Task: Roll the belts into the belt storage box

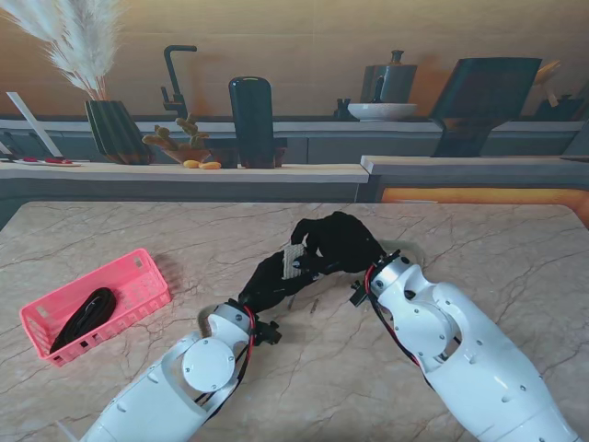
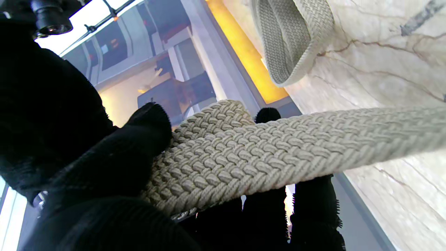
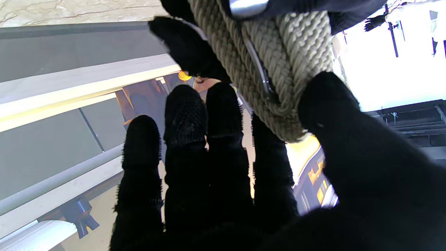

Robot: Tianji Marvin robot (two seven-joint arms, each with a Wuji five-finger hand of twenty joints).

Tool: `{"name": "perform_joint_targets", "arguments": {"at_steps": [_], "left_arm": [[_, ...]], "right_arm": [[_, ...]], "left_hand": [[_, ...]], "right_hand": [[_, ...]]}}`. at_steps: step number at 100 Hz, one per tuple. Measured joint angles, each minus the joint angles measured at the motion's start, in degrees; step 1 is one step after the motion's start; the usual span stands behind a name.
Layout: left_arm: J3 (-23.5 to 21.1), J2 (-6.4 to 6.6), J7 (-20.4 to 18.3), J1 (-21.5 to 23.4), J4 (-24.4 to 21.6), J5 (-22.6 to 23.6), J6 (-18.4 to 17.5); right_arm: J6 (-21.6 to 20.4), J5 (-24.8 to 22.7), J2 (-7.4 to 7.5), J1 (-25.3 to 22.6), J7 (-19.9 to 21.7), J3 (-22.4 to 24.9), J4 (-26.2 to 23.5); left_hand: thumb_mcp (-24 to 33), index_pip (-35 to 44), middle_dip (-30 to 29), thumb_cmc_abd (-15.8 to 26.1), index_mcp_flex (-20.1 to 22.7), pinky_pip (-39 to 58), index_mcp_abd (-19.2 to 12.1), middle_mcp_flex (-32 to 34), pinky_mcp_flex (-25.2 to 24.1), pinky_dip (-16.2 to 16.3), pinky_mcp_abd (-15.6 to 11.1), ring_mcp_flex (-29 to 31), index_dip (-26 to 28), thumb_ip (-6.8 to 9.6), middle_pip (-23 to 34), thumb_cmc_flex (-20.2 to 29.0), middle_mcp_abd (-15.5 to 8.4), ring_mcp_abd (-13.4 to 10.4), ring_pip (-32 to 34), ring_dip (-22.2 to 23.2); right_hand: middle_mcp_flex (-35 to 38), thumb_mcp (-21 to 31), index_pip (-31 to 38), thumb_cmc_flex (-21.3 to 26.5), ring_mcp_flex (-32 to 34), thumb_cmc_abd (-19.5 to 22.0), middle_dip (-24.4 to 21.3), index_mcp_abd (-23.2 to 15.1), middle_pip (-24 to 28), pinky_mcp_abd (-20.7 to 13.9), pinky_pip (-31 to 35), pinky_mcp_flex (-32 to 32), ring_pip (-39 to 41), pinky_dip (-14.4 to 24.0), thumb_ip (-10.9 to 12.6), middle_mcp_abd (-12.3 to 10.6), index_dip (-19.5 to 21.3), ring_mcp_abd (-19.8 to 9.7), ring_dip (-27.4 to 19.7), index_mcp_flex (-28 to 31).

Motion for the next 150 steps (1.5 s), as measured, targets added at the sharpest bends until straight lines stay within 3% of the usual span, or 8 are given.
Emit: {"name": "perform_joint_targets", "arguments": {"at_steps": [32,37,54,79,94,112,129,150], "left_arm": [[-0.11,-0.16,1.32,0.29,-0.74,0.33,0.66],[0.01,-0.36,3.73,0.33,-0.60,1.80,0.70],[-0.04,-0.77,5.26,0.40,-0.05,3.47,0.21],[0.48,-0.81,7.00,0.12,0.97,7.13,-0.91],[0.72,-0.83,8.38,0.01,1.74,8.95,-0.68],[1.15,-1.12,11.31,-0.29,2.47,11.60,1.10],[-0.01,-1.02,5.82,-0.34,1.94,8.94,1.30],[-0.97,0.38,1.51,0.11,-0.11,5.92,1.29]], "right_arm": [[2.97,1.17,-0.31,-0.75,0.10,0.83,-0.55],[3.07,1.43,-0.30,-1.09,1.22,1.23,-0.90],[3.62,2.43,0.40,-1.61,6.85,1.75,-2.11],[5.48,4.74,0.73,0.01,5.81,-1.39,-0.72],[6.65,9.39,0.50,1.40,7.12,-2.53,0.12],[4.89,9.49,0.09,1.98,7.05,-2.60,0.96],[2.29,6.76,0.04,0.78,6.98,-0.61,-0.37],[0.25,3.47,0.27,-1.05,6.77,2.86,-3.50]], "left_hand": [[-5.85,13.69,13.15,2.24,3.54,20.21,1.84,13.18,15.33,5.60,-0.51,16.85,-1.70,-0.19,22.86,3.07,-2.09,-0.74,27.77,9.96],[-3.18,15.91,13.69,1.04,4.25,22.17,2.53,15.28,18.03,5.60,-0.51,19.52,-1.75,-0.19,24.69,0.87,-2.30,-1.23,30.11,9.96],[0.22,19.59,13.88,-0.77,4.25,23.98,3.22,16.56,20.53,5.57,-0.56,22.10,-1.66,-0.19,27.62,-1.64,-3.34,-2.51,32.07,9.97],[0.27,21.89,13.91,-0.79,5.30,24.24,5.02,16.57,20.86,5.52,-0.64,22.15,-1.64,-0.19,28.12,-1.80,-3.57,-3.01,32.13,9.98],[0.27,24.06,13.91,-0.81,6.80,24.24,5.05,16.57,20.86,5.41,-0.66,22.16,-1.64,-0.19,28.12,-1.80,-3.57,-3.08,32.13,9.98],[4.72,22.37,14.32,-4.24,6.68,19.85,5.04,12.36,14.59,4.48,-0.52,17.90,-0.02,-0.61,28.18,-7.63,-4.51,-3.82,29.01,12.05],[4.72,-8.46,5.20,-3.91,-9.35,2.95,6.16,-11.70,-2.36,3.34,2.20,-3.85,-3.91,-0.63,5.09,-18.37,-0.95,0.19,6.66,9.32],[2.12,-16.36,-3.04,-3.91,-11.80,-6.94,5.72,-19.18,-7.48,2.64,2.50,-12.21,-6.26,-0.63,-4.70,-19.85,0.15,1.25,-6.57,2.45]], "right_hand": [[-6.22,2.04,1.82,-3.80,-4.31,0.71,0.04,-0.21,0.59,-0.04,-0.04,-1.46,-0.64,-0.03,0.28,0.86,0.72,-0.21,-0.04,-3.53],[-9.24,4.18,-3.35,-7.15,-6.22,1.60,0.17,0.56,0.61,-0.04,-0.36,-2.20,-0.91,-0.03,5.27,1.51,4.90,-0.21,-0.04,-5.31],[-15.25,-0.56,-11.20,-8.37,-9.11,1.61,0.62,3.24,0.43,-0.10,-2.63,-3.68,-3.56,-0.03,7.62,2.30,9.98,-0.23,-0.21,-12.97],[-12.78,1.51,-11.99,-8.36,-7.39,2.27,1.43,2.98,0.50,-0.04,-2.80,-3.03,-3.54,0.02,8.28,4.33,11.19,0.55,-0.22,-8.80],[-4.91,-0.86,-3.37,-0.42,-0.99,1.89,-2.00,2.94,-4.78,1.44,-2.81,-0.74,-3.49,0.06,2.49,6.96,-2.85,3.31,-0.94,-4.19],[-2.59,-2.69,-2.92,3.09,1.51,1.82,-3.55,2.94,-9.42,1.93,-2.81,0.16,-4.65,0.02,2.43,7.47,-4.61,3.57,-1.71,-1.32],[1.04,-2.70,-2.24,3.14,2.35,1.81,-3.17,2.60,-8.80,1.93,-2.81,0.65,-4.87,-0.02,2.43,4.21,-4.27,2.39,-2.27,-0.78],[1.15,-2.75,-2.19,3.10,2.45,1.81,-3.09,1.56,-8.91,1.93,-2.81,0.65,-8.48,-0.05,1.83,3.35,-3.57,1.42,-3.62,-0.79]]}}
